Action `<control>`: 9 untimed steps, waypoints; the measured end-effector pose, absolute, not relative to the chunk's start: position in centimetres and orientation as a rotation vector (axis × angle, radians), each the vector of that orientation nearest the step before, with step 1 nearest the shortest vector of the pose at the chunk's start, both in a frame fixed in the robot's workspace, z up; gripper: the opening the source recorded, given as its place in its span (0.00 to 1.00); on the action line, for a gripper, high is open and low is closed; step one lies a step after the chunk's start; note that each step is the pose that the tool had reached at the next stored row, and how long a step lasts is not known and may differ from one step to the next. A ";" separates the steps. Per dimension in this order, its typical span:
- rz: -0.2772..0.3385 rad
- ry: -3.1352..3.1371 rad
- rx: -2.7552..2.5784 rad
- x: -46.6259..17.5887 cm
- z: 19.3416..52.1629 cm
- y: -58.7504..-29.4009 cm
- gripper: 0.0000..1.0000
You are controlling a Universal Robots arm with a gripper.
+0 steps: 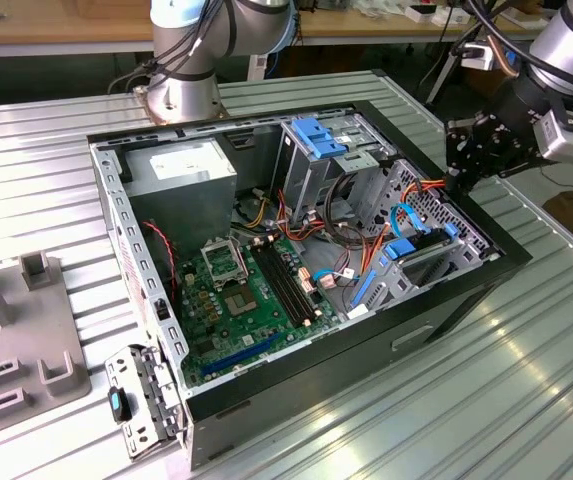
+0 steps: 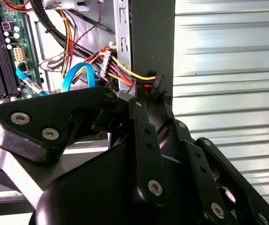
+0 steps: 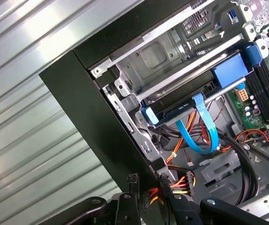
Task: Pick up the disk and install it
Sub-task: 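Insert the second disk wire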
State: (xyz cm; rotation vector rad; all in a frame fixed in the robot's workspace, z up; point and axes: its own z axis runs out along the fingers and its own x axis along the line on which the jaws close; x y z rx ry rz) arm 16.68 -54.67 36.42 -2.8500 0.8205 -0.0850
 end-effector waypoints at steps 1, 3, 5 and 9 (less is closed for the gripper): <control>-0.085 0.819 -2.850 16.7 36.4 -54.6 0.30; -0.084 0.805 -2.854 16.9 36.4 -54.5 0.30; -0.083 0.795 -2.857 17.0 36.4 -54.2 0.30; -0.080 0.771 -2.863 17.3 36.4 -53.6 0.30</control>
